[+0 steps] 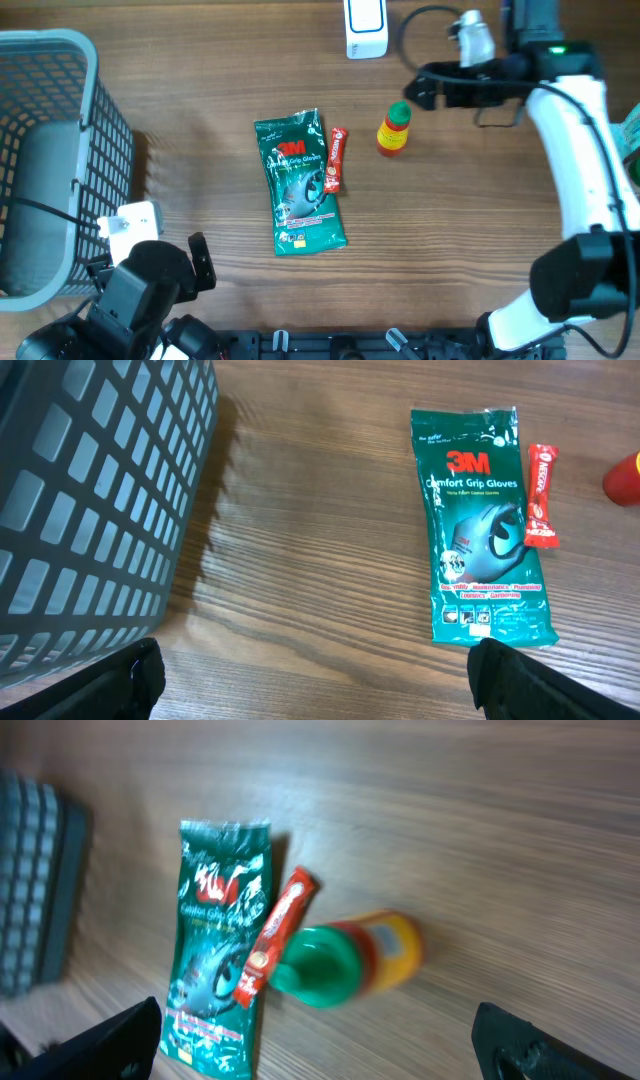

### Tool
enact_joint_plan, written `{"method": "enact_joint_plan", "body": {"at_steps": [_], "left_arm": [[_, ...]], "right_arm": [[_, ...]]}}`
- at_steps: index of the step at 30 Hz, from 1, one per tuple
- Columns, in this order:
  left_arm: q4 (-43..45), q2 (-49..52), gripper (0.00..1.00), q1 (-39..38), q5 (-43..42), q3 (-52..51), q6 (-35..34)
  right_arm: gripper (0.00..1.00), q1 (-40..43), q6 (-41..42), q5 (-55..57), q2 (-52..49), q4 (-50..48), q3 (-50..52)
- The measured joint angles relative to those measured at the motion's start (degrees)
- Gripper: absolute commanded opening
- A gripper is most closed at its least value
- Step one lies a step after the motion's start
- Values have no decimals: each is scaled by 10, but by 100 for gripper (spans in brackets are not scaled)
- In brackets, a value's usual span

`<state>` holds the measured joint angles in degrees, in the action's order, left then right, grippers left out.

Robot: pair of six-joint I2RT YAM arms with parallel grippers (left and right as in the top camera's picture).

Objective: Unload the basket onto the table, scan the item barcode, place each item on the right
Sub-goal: 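Lower the right gripper onto the red-capped sauce bottle and grasp it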

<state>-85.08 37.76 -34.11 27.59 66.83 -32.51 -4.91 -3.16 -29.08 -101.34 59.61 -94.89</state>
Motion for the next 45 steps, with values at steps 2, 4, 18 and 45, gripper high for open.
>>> {"method": "enact_joint_plan", "body": {"at_steps": [2,4,18,45], "left_arm": [[0,0,100,0,0,0,0],[0,0,100,0,0,0,0],[0,0,100,0,0,0,0],[0,0,100,0,0,0,0]], "right_arm": [[100,-47,8,41,-5,-21,7],[100,-78,29,93,-5,-40,14],[51,-136,134,272,-9,-143,104],[23,-134,64,228,-3,21,84]]}}
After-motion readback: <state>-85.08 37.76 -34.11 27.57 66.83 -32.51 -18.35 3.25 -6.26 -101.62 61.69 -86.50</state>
